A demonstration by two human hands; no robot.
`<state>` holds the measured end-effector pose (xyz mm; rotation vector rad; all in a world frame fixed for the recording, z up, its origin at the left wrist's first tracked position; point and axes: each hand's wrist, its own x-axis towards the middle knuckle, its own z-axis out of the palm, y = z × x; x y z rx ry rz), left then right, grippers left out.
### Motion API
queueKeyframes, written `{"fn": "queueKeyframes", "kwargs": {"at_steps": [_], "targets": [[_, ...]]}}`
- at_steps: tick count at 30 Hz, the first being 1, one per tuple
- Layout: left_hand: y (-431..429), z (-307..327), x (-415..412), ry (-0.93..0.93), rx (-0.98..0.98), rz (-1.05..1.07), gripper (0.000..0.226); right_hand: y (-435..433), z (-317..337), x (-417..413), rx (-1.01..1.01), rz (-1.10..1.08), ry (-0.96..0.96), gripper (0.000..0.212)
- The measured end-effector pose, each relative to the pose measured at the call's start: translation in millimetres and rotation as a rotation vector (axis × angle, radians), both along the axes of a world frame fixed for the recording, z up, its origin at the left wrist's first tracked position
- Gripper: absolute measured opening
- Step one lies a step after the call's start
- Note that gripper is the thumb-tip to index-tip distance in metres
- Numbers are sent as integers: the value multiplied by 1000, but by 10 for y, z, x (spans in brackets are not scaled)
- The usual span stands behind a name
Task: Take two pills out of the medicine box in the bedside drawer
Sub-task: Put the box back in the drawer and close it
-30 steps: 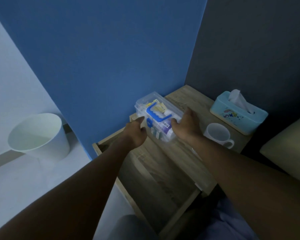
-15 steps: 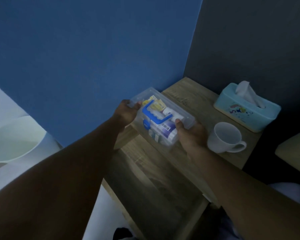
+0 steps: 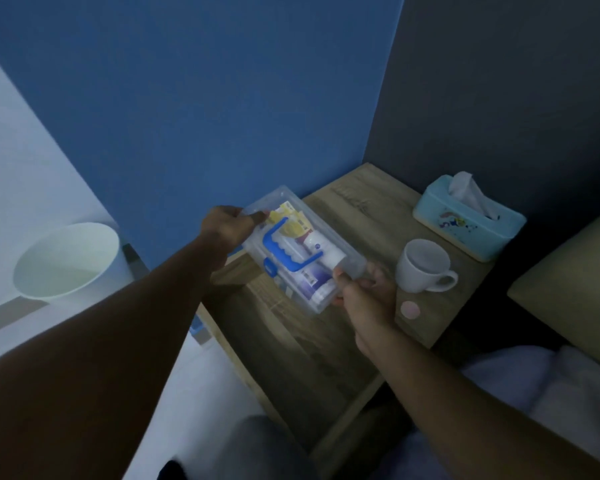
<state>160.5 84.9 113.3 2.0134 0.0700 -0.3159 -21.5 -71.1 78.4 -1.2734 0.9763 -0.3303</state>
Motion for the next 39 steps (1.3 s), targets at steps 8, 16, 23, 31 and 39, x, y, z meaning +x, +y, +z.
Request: {"fn": "queueKeyframes", "kwargs": {"at_steps": [8, 16, 23, 31, 39], "targets": [[441, -210, -555, 51, 194, -102, 37, 432, -153, -543, 2, 40, 97, 67], [575, -775, -712, 87, 245, -181, 44, 619, -535, -710, 98, 95, 138, 70], [520, -1230, -654, 207, 150, -195, 33, 736, -929, -638, 35, 70, 265, 76], [401, -1527, -632, 197, 188, -295, 35, 671, -1313, -516, -12, 11, 395, 77], [387, -1650, -639, 190, 209, -269, 27, 674, -1502, -527, -31, 52, 423, 77]]}}
